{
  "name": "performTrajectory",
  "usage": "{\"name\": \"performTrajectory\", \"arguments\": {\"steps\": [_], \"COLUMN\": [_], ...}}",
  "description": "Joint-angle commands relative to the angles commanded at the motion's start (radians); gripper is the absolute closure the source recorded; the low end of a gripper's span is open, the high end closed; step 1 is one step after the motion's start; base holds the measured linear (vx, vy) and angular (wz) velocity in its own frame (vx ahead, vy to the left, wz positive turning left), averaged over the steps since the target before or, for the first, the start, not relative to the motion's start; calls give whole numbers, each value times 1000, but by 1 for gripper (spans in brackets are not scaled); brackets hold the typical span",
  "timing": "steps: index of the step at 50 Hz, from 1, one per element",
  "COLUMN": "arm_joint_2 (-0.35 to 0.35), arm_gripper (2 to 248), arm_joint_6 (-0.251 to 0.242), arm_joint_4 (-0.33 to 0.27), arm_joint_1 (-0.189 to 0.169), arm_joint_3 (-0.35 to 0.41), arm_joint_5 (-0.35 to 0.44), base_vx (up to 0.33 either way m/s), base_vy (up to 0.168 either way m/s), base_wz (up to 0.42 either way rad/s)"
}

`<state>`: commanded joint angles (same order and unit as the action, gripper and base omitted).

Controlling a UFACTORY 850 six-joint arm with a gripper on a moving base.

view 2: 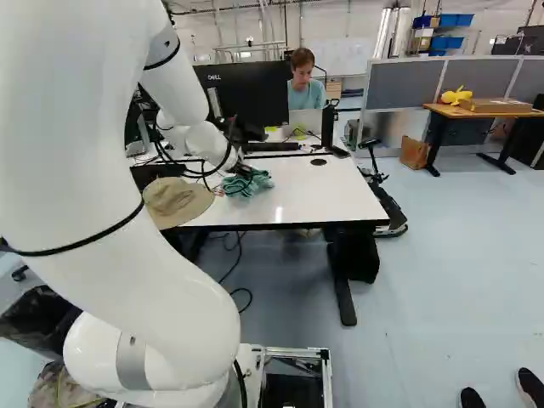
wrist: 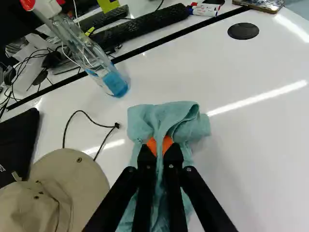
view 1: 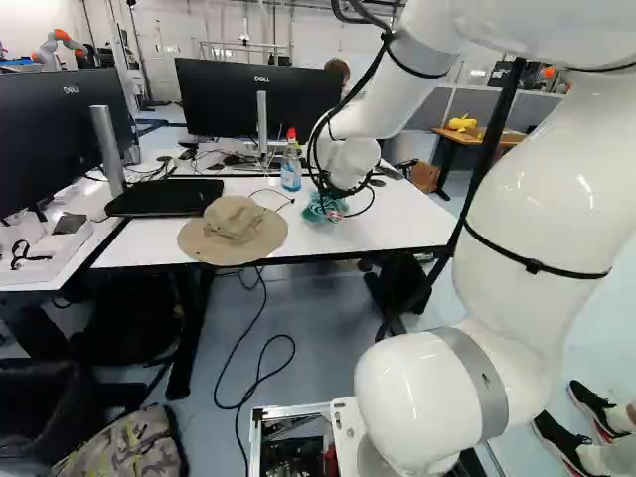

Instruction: Clean the table with the green towel

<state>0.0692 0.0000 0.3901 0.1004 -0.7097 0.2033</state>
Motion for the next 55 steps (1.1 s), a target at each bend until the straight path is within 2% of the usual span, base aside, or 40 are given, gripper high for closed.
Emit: {"name": "performTrajectory", "arguments": {"steps": [16,26,43,55], "arm_joint_2": [-4,7,71,127], "arm_gripper": [217,217,217,217], "arm_joint_6": [0,0,0,0], "arm_joint_4": [0,0,0,0], "arm_joint_1": [0,-12,-54,-59], "arm_joint_3": [-2,-36,-106,-168], "arm_joint_5": [0,0,0,0], "base_vx": [0,0,0,0], "base_vy": [0,0,0,0], "base_wz": [0,0,0,0]}}
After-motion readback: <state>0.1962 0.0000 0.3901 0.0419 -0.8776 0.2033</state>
